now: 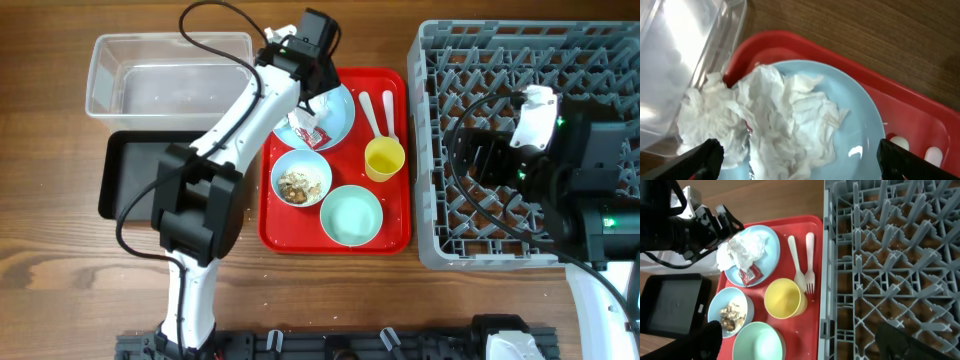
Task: Sort waste into correct bins and load items into the dishwasher rack
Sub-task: 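Reach the left gripper to the tissue on the blue plate and grasp, then carry the tissue and wrapper with the left gripper into the clear bin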
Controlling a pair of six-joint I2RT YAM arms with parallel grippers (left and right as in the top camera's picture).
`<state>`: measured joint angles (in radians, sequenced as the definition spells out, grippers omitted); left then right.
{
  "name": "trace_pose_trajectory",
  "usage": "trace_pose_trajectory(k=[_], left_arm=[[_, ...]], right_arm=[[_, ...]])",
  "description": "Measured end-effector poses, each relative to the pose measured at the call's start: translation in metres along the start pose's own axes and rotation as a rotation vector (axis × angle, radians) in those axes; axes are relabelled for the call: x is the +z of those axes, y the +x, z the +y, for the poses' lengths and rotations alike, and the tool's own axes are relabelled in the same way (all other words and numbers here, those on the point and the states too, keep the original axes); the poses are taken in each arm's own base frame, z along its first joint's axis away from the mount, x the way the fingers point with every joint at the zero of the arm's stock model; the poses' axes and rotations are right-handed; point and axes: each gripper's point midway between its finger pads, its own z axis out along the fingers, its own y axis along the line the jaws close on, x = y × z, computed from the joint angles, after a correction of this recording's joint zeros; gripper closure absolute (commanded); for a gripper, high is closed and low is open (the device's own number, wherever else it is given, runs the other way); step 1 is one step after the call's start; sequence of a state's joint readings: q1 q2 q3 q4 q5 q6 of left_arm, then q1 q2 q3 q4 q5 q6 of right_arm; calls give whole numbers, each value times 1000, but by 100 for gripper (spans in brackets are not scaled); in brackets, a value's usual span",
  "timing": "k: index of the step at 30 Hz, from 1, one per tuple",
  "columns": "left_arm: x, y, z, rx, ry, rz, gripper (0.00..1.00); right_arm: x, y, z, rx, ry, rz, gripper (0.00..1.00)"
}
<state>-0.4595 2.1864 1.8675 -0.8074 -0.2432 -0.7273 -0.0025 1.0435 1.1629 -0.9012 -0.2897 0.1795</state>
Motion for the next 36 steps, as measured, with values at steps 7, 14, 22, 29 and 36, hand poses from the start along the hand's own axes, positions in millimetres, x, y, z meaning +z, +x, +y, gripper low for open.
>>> trace_pose_trajectory(k=[7,14,22,29,36], left_arm=[[13,13,3,-63,-51,9,1],[49,32,16,-49,-128,44,4],[65,42,22,-43,-157,63,94],[64,43,14,-3,-118,84,96],[15,16,-11,101,-14,104,96]], right_arm=[[0,5,-1,5,3,18,0],[0,6,-1,7,4,25,0],[0,6,-1,7,4,25,0],[0,6,-1,7,4,25,0],[0,6,-1,7,4,26,0]])
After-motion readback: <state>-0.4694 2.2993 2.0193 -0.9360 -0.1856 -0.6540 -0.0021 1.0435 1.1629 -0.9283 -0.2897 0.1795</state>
